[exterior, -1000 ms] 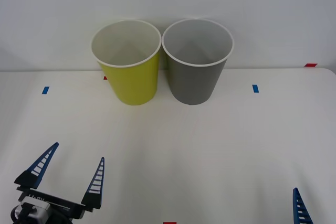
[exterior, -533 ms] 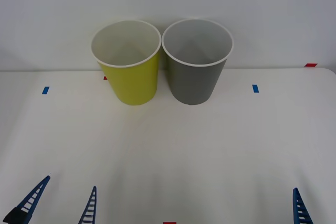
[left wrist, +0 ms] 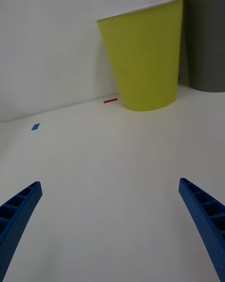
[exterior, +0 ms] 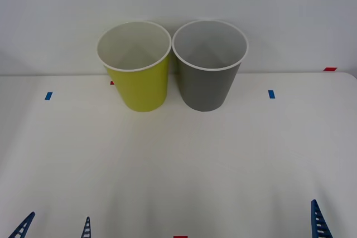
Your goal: Put cans in the gray bin and PET bottles in the light green bin.
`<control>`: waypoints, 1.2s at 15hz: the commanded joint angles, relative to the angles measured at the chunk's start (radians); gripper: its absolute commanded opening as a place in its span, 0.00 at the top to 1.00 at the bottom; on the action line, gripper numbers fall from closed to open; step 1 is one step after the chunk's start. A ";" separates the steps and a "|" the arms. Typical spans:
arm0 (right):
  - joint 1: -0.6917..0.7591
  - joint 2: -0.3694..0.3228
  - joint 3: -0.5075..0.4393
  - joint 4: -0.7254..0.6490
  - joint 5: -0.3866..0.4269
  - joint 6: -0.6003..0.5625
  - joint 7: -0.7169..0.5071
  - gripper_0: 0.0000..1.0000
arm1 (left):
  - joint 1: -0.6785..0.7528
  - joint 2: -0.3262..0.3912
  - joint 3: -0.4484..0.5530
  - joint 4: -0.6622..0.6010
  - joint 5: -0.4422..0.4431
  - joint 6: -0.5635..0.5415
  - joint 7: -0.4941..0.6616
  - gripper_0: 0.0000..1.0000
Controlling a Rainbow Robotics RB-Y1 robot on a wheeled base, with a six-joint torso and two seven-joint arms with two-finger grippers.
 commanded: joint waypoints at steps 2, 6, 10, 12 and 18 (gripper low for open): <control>0.000 0.000 0.000 0.000 0.000 0.000 0.000 0.00 | 0.104 -0.009 -0.005 -0.058 -0.017 -0.014 -0.001 0.00; 0.000 0.000 0.000 0.000 0.000 0.000 0.000 0.00 | 0.110 -0.012 -0.009 -0.056 -0.011 -0.027 0.004 0.00; 0.000 0.000 0.000 0.000 0.000 0.000 0.000 0.00 | 0.110 -0.012 -0.009 -0.056 -0.011 -0.027 0.004 0.00; 0.000 0.000 0.000 0.000 0.000 0.000 0.000 0.00 | 0.110 -0.012 -0.009 -0.056 -0.011 -0.027 0.004 0.00; 0.000 0.000 0.000 0.000 0.000 0.000 0.000 0.00 | 0.110 -0.012 -0.009 -0.056 -0.011 -0.027 0.004 0.00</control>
